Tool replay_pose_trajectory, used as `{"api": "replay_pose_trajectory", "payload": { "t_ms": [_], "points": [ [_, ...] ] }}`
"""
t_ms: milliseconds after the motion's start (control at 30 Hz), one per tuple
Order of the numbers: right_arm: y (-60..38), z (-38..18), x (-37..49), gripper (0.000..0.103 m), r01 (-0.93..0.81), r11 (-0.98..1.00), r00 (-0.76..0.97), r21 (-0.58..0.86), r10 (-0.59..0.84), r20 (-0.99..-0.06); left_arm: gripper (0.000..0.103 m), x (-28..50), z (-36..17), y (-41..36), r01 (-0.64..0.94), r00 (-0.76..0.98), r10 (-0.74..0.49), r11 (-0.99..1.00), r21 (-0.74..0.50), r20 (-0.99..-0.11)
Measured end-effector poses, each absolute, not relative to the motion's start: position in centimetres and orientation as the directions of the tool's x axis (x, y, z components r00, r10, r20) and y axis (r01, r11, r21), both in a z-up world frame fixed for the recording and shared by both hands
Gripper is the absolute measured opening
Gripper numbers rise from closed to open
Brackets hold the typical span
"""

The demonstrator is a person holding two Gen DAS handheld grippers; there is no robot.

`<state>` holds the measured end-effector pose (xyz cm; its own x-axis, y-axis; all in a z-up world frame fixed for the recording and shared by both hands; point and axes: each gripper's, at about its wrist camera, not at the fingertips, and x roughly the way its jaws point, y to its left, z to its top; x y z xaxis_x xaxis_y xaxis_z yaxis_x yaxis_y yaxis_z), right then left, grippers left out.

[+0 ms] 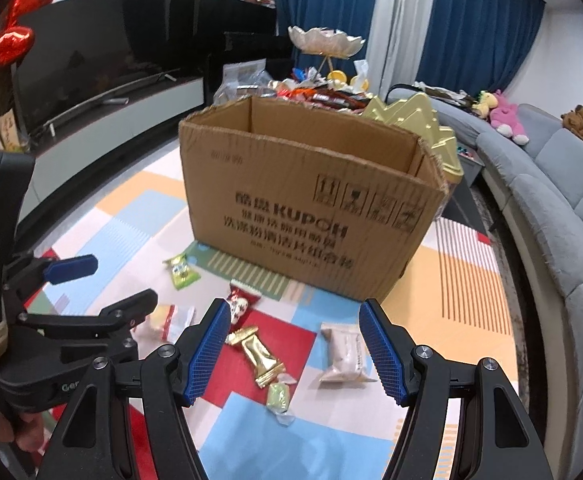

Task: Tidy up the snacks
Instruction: 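Grasp the white-and-red cake packet with the left tool while the right tool grasps the gold candy bar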

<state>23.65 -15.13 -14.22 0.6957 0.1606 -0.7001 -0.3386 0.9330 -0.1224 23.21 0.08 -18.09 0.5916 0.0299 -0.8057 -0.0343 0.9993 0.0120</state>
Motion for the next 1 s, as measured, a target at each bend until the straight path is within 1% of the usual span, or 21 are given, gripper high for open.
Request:
{"api": "replay_pose_trajectory", "payload": {
  "t_ms": [700,833,933,1000],
  "points": [
    [-14.5,-18.9,26.0,0.067,-0.461,0.884,0.592,-0.081,0.238,-0.77,0.072,25.0,-23.2,-0.5,-0.049,0.502,0.032,0.999,0.009,-0.864],
    [-14.2,-19.7,26.5,0.063,-0.479,0.874,0.567,-0.075,0.243,-0.787,0.072,25.5,-24.0,-0.1,-0.063,0.482,0.024,0.998,-0.008,-0.876],
    [-14.0,-20.4,26.8,0.06,-0.493,0.868,0.545,-0.063,0.251,-0.8,0.073,25.8,-24.2,0.0,-0.066,0.482,0.019,0.998,-0.015,-0.876],
    [-13.9,-21.0,27.0,0.055,-0.502,0.863,0.527,-0.057,0.254,-0.811,0.075,26.0,-24.3,0.0,-0.064,0.484,0.019,0.998,-0.014,-0.875]
  ]
}}
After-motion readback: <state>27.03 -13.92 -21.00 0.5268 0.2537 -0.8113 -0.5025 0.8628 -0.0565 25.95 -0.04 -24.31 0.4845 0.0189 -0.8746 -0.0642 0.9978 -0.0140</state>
